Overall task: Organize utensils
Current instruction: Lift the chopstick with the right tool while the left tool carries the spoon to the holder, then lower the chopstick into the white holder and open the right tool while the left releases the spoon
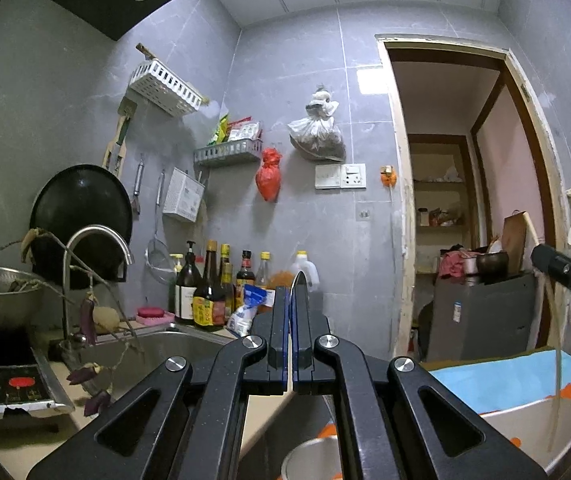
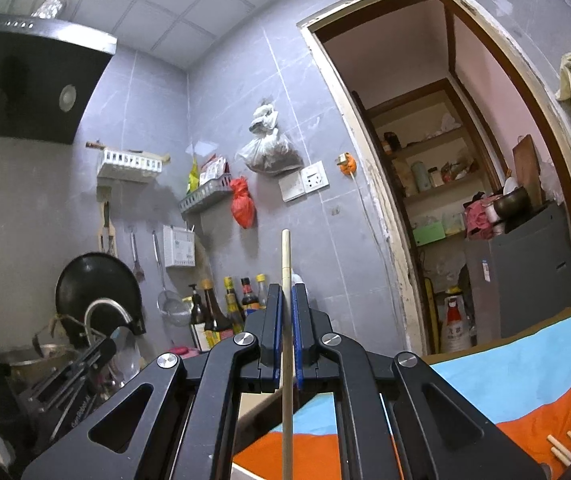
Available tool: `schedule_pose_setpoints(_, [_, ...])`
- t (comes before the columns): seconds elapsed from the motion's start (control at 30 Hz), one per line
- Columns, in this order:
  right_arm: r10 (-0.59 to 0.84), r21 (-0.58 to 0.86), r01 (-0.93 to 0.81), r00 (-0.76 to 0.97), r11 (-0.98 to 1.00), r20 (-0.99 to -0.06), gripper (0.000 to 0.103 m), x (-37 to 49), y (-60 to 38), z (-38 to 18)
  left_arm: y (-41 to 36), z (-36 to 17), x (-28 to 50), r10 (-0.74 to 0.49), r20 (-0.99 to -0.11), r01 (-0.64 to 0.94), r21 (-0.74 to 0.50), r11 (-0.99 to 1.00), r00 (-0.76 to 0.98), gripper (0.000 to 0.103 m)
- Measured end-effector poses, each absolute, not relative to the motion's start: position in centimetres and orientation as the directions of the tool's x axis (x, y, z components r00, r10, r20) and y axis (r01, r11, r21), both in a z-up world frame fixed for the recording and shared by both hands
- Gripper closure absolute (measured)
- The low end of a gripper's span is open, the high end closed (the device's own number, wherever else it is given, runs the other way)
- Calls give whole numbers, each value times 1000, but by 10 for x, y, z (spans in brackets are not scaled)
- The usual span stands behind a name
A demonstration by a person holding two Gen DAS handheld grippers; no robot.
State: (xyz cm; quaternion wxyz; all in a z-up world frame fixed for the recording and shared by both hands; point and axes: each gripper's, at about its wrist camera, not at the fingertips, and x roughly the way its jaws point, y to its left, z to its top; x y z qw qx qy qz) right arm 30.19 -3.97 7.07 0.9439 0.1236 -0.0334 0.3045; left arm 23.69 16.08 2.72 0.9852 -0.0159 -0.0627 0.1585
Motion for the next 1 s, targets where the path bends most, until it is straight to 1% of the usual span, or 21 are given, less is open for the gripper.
schedule_pose_setpoints(0.07, [578, 216, -588, 808, 780, 112, 100, 302, -40, 69, 162, 28, 235, 280, 97, -275, -62, 959, 955, 103])
schedule_pose_setpoints(0.17, [598, 216, -596, 799, 773, 64, 99, 301, -42, 66, 162, 30, 234, 222, 34, -219, -80, 972, 974, 103])
schedule_pose_setpoints(0.27, [620, 228, -609, 784, 760, 27, 99, 299, -45, 64, 164, 32, 233, 137, -35, -140, -117, 983, 990, 103])
schedule_pose_setpoints(0.37, [644, 233, -624, 765, 746, -16, 96, 296, -48, 64, 164, 32, 231, 61, -89, -74, -155, 985, 994, 101])
schedule_pose_setpoints(0.47, [662, 234, -637, 748, 734, -43, 90, 291, -52, 64, 161, 34, 229, 10, -132, -35, -189, 981, 991, 100])
schedule_pose_setpoints(0.5, [666, 236, -639, 744, 732, -50, 83, 289, -54, 64, 161, 35, 227, -13, -142, -17, -206, 978, 990, 100])
schedule_pose_setpoints(0.53, [670, 239, -642, 741, 728, -52, 80, 287, -57, 64, 160, 36, 225, -38, -152, 3, -224, 975, 988, 100])
schedule_pose_setpoints(0.6, [670, 241, -641, 740, 728, -57, 80, 282, -64, 66, 158, 39, 223, -62, -163, 21, -243, 970, 985, 98])
schedule_pose_setpoints(0.63, [670, 244, -640, 740, 729, -59, 78, 280, -66, 66, 155, 42, 222, -75, -169, 32, -246, 969, 983, 94])
schedule_pose_setpoints(0.67, [668, 250, -636, 742, 730, -62, 77, 278, -71, 68, 153, 44, 220, -85, -172, 40, -249, 968, 981, 88])
schedule_pose_setpoints(0.7, [665, 254, -632, 744, 732, -64, 71, 275, -76, 69, 149, 46, 218, -100, -176, 54, -250, 967, 979, 84])
schedule_pose_setpoints(0.73, [664, 259, -630, 745, 732, -65, 58, 273, -81, 71, 145, 49, 215, -111, -173, 66, -250, 966, 979, 78])
schedule_pose_setpoints(0.77, [663, 265, -628, 745, 732, -66, 51, 272, -86, 73, 142, 51, 212, -121, -169, 76, -251, 965, 978, 72])
schedule_pose_setpoints(0.8, [663, 270, -626, 746, 731, -65, 43, 268, -93, 75, 137, 55, 209, -135, -164, 92, -251, 964, 977, 70])
schedule_pose_setpoints(0.87, [660, 262, -625, 749, 735, -67, 40, 263, -103, 79, 128, 59, 202, -150, -154, 109, -245, 963, 977, 61])
schedule_pose_setpoints(0.9, [654, 253, -621, 754, 742, -63, 34, 258, -111, 82, 122, 63, 199, -158, -150, 118, -241, 963, 976, 58])
schedule_pose_setpoints(0.93, [650, 248, -620, 758, 745, -60, 26, 255, -116, 85, 117, 66, 196, -167, -146, 129, -241, 962, 975, 50])
schedule_pose_setpoints(0.97, [644, 240, -616, 763, 750, -54, 23, 251, -123, 87, 111, 68, 193, -178, -138, 141, -242, 960, 974, 40])
schedule_pose_setpoints(1.0, [636, 228, -612, 770, 757, -44, 18, 244, -131, 90, 106, 70, 190, -182, -130, 147, -244, 959, 975, 35])
